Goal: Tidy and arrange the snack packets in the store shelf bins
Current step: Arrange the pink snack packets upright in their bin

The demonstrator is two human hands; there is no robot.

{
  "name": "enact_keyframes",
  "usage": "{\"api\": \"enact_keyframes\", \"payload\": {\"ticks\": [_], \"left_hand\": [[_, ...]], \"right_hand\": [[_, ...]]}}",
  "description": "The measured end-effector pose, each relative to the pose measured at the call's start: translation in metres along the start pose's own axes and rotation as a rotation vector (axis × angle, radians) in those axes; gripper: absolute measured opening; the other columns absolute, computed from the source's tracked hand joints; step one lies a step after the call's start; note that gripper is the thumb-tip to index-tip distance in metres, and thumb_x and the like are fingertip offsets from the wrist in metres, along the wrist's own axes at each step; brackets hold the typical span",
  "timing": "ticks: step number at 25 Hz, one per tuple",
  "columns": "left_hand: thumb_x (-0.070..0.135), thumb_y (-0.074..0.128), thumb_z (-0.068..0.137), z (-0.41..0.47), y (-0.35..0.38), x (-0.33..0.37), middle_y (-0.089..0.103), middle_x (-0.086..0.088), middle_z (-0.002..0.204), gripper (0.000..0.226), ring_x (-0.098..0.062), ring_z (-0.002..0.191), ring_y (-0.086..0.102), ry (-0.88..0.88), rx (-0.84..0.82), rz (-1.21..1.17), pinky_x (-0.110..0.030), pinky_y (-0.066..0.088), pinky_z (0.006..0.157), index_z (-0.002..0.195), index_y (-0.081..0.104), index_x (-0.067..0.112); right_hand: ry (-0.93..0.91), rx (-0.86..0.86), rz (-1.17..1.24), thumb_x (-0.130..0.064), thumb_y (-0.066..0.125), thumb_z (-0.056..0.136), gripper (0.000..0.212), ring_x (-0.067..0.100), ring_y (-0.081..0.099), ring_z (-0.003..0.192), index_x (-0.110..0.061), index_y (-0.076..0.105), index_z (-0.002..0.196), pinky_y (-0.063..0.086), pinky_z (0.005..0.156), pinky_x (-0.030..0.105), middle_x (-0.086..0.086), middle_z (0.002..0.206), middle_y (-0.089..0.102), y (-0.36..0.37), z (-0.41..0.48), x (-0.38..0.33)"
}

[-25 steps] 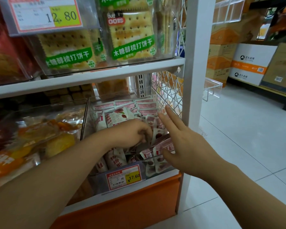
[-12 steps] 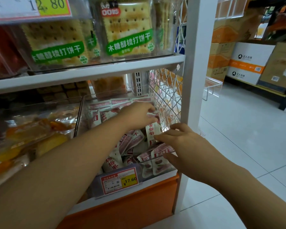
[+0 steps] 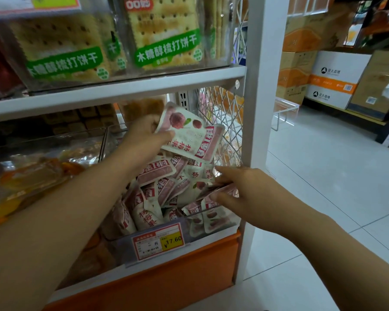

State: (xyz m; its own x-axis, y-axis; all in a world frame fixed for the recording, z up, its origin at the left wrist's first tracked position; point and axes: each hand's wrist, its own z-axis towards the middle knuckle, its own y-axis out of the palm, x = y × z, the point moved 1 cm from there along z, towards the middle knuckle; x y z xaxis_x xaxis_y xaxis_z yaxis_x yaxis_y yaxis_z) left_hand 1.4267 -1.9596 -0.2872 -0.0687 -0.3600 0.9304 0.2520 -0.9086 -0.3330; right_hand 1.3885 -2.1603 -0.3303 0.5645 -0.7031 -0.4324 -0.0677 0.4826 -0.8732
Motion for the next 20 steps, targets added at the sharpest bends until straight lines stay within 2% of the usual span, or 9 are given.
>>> {"api": "enact_keyframes", "payload": {"ticks": [1,3,6,7,9,11,14,17,20], "left_hand": [[0.006,0.055,0.091,-0.008,-0.001,-0.004,0.067,-0.004,0.096,0.011,-0.016,0.083,0.067,-0.06,-0.019,-0.147,-0.026,0.056,0.067,0.095,0.055,0.016],[0.001,0.053,0.092,-0.023,0.002,-0.01,0.068,-0.009,0.099,0.012,-0.02,0.087,0.068,-0.112,-0.061,-0.28,-0.031,0.058,0.073,0.096,0.053,0.013],[-0.001,0.053,0.091,-0.036,0.001,-0.015,0.068,-0.007,0.106,0.025,-0.021,0.091,0.069,-0.077,-0.11,-0.315,-0.037,0.057,0.081,0.103,0.051,0.021],[-0.001,0.055,0.09,-0.039,-0.004,-0.016,0.068,-0.003,0.107,0.035,-0.02,0.09,0.069,-0.014,-0.123,-0.203,-0.038,0.057,0.08,0.11,0.05,0.027],[0.002,0.06,0.086,-0.041,-0.013,-0.013,0.065,0.006,0.105,0.057,-0.026,0.086,0.068,0.19,-0.174,0.214,-0.046,0.057,0.074,0.12,0.045,0.046],[0.013,0.067,0.083,-0.042,-0.019,-0.003,0.063,0.013,0.104,0.053,-0.028,0.087,0.066,0.369,-0.226,0.484,-0.047,0.056,0.076,0.112,0.049,0.054],[0.036,0.072,0.078,-0.045,-0.027,0.024,0.063,0.019,0.106,0.031,-0.006,0.097,0.06,0.495,-0.225,0.736,-0.029,0.05,0.087,0.106,0.062,0.043],[0.052,0.062,0.081,-0.048,-0.02,0.041,0.058,0.021,0.122,0.044,-0.008,0.107,0.057,0.663,-0.214,1.129,-0.031,0.045,0.088,0.123,0.054,0.043],[0.044,0.057,0.088,-0.05,0.007,0.03,0.059,0.017,0.125,0.041,-0.012,0.108,0.057,0.684,-0.356,1.244,-0.033,0.047,0.087,0.128,0.047,0.044]], "right_hand": [[0.025,0.003,0.088,-0.041,0.058,0.087,0.044,0.011,0.061,0.103,-0.03,0.042,0.127,0.053,0.083,0.031,-0.01,0.115,0.064,0.001,0.0,0.0],[0.07,-0.001,0.247,-0.042,0.059,0.086,0.056,0.007,0.063,0.1,-0.033,0.031,0.133,0.051,0.082,0.025,-0.014,0.115,0.064,0.002,-0.001,-0.002],[0.113,0.048,0.287,-0.042,0.048,0.091,0.038,0.008,0.064,0.094,-0.025,0.044,0.125,0.053,0.08,0.027,-0.012,0.11,0.064,0.004,-0.004,-0.003],[0.122,0.088,0.262,-0.038,0.044,0.094,0.03,0.01,0.064,0.09,-0.021,0.05,0.118,0.054,0.079,0.03,-0.008,0.107,0.066,0.006,-0.005,-0.003],[0.138,0.151,0.17,-0.032,0.039,0.097,0.022,0.012,0.062,0.081,-0.018,0.053,0.105,0.053,0.073,0.031,-0.003,0.094,0.066,0.01,-0.004,-0.005],[0.158,0.183,0.082,-0.03,0.036,0.099,0.018,0.013,0.055,0.073,-0.02,0.051,0.102,0.047,0.066,0.026,-0.003,0.085,0.06,0.011,-0.001,-0.007],[0.19,0.178,0.032,-0.031,0.034,0.099,0.02,0.013,0.051,0.068,-0.021,0.05,0.105,0.044,0.061,0.025,-0.005,0.079,0.055,0.009,0.001,-0.009],[0.188,0.169,-0.045,-0.033,0.031,0.1,0.022,0.015,0.053,0.072,-0.022,0.048,0.11,0.045,0.064,0.025,-0.002,0.087,0.06,0.009,0.002,-0.011],[0.184,0.135,-0.028,-0.035,0.033,0.099,0.018,0.014,0.054,0.073,-0.024,0.048,0.101,0.046,0.064,0.025,-0.001,0.089,0.061,0.006,0.001,-0.011]]}}
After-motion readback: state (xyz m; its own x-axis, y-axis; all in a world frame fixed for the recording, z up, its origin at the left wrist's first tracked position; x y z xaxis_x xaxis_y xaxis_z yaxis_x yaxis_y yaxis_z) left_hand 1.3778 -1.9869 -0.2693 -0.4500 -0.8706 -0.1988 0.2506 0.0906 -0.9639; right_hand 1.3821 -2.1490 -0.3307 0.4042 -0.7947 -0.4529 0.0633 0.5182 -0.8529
